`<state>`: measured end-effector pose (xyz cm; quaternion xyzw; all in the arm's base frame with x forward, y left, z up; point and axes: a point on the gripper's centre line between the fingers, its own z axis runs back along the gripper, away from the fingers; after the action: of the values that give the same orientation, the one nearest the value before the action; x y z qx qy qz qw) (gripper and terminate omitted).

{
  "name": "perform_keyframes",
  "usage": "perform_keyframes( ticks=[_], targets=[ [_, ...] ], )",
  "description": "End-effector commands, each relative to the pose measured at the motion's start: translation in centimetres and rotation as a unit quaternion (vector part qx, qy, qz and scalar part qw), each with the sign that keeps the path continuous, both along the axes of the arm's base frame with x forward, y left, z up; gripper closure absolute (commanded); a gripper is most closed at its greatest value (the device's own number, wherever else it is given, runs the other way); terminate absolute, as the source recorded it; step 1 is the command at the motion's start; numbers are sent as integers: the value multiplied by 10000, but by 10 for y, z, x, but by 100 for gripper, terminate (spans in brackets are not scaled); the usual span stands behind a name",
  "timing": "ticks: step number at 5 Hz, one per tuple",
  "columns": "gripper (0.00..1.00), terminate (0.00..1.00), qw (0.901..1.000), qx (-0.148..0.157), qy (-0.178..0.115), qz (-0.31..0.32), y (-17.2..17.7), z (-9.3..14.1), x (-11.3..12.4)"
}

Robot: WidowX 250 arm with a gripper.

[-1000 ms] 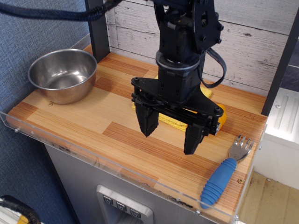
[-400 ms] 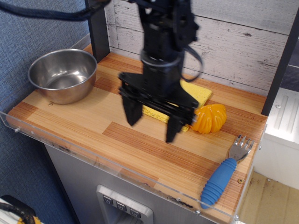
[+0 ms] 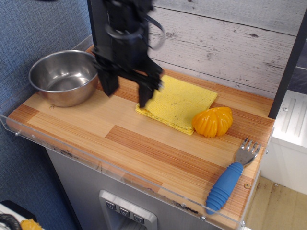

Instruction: Put the vessel above the yellow towel

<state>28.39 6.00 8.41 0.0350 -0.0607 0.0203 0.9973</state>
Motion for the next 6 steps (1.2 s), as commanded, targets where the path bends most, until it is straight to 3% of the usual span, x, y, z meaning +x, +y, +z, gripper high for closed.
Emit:
perform_keyframes(
  ticks=[1, 3, 4, 6],
  targets=[
    [0, 0, 9987, -167, -227, 416, 62, 20, 32],
    [0, 0, 9983, 11, -27, 589, 96, 4, 33],
    [0, 0, 9978, 241, 132, 598, 99, -13, 26],
    [0, 0, 9968, 312, 227, 700, 103, -29, 25]
  ],
)
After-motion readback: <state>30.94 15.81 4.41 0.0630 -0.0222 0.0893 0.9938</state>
